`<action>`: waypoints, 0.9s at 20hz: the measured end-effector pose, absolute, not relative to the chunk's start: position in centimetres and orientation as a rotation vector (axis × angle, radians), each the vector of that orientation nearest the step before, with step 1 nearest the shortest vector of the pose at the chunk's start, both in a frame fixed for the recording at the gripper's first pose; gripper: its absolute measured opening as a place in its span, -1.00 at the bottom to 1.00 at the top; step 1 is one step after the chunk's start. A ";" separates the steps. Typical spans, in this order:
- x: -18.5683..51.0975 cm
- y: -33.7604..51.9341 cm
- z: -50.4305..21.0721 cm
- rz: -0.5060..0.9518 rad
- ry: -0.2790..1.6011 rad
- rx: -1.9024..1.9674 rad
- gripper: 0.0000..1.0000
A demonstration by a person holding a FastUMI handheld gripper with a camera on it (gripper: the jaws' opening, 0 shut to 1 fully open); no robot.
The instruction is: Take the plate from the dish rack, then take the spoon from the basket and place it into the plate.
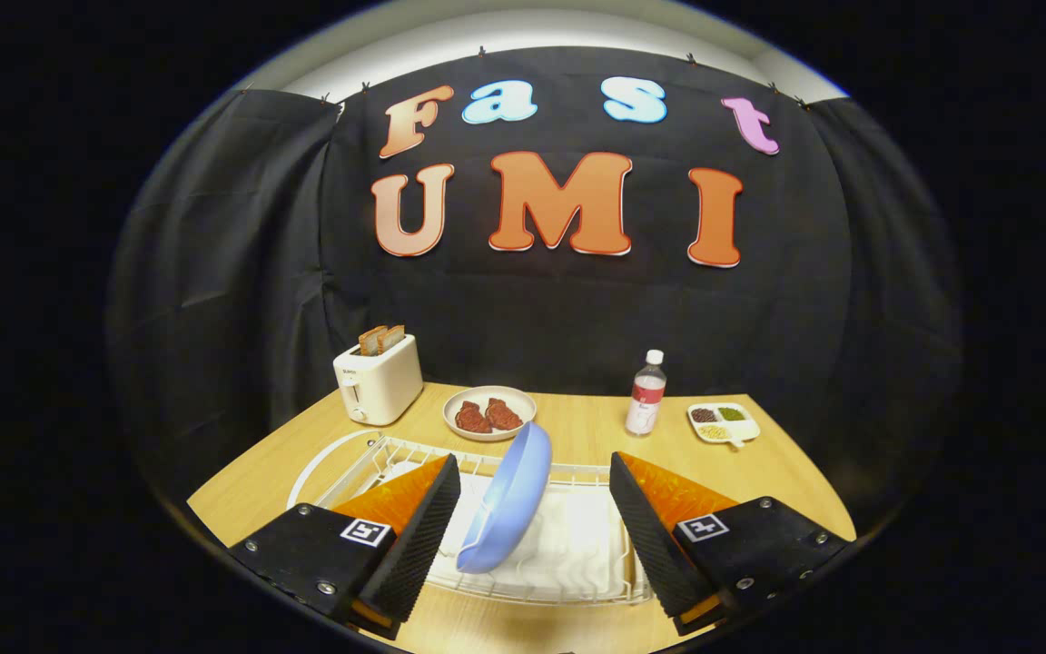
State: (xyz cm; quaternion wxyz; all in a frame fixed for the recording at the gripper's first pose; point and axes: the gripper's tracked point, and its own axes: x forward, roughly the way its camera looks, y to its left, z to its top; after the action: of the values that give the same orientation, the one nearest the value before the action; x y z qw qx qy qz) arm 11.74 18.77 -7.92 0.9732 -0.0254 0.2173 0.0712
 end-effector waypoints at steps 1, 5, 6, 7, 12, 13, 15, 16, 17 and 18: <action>12.3 18.9 -8.7 0.132 0.469 -0.042 0.97; 15.2 17.8 -11.7 0.038 0.555 -0.040 0.97; 15.6 17.7 -12.5 0.026 0.581 -0.030 0.97; 15.8 17.8 -13.2 0.011 0.610 -0.013 0.97; 16.4 18.4 -16.1 -0.026 0.730 0.017 0.52; 16.4 18.5 -16.5 -0.035 0.749 0.016 0.42; 16.3 18.0 -16.7 -0.072 0.773 -0.014 -0.14; 16.5 17.6 -16.9 -0.101 0.779 -0.030 -0.31; 16.5 17.2 -16.6 -0.135 0.780 -0.049 -0.37; 16.7 16.7 -16.3 -0.165 0.775 -0.062 -0.46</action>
State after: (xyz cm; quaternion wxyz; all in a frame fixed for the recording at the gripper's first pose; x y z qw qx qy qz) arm 16.65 16.73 -16.31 0.9220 -0.0303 0.3775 -0.0803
